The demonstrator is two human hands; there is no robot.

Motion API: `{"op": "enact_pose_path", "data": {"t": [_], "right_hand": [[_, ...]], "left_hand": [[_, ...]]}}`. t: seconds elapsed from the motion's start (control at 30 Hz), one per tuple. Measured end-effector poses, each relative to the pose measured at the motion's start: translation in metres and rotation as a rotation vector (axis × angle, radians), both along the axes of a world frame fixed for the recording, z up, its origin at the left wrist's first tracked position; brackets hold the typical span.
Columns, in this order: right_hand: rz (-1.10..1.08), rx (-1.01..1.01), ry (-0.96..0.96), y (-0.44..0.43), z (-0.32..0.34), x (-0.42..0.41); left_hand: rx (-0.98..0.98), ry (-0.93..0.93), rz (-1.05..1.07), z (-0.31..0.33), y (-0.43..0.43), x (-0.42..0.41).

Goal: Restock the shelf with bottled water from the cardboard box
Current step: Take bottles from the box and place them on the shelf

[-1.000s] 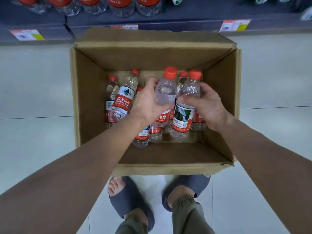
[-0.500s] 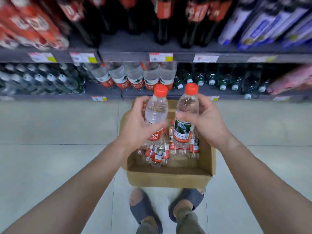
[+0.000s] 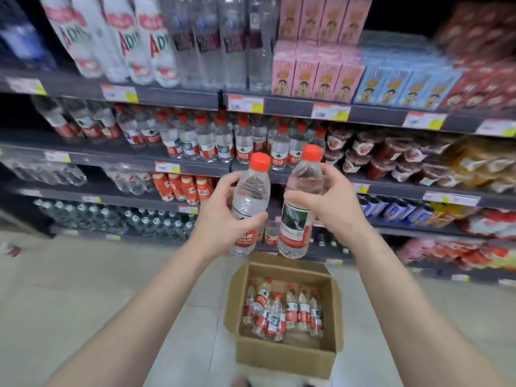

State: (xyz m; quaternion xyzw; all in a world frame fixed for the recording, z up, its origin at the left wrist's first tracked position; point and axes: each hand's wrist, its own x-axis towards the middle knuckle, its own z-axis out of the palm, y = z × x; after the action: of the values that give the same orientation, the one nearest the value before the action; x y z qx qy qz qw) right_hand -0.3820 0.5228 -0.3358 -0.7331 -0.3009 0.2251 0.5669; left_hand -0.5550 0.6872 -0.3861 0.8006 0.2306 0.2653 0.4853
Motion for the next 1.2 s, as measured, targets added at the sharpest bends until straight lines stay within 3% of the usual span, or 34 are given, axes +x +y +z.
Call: {"op": "enact_pose_path", "data": {"t": [0.27,0.7,0.93,1.2], "right_hand": [[0.076,0.104,-0.137,-0.015,0.122,-0.083],[0.245,0.202,-0.158,0.001,0.195,-0.204],[0.332,0.222,-0.173,0.075,0.213,-0.29],[0.38,0.228,-0.191,0.228,0.207,-0.414]], "left_hand": [[0.08,-0.099,0.07,0.128,-0.015,-0.093],[0.058,-0.139,0.352,0.207,-0.026,-0.256],[0.061,-0.141,0.405,0.221,0.029,-0.353],[0.075,-0.145,0.432,0.224,0.17,-0.473]]}}
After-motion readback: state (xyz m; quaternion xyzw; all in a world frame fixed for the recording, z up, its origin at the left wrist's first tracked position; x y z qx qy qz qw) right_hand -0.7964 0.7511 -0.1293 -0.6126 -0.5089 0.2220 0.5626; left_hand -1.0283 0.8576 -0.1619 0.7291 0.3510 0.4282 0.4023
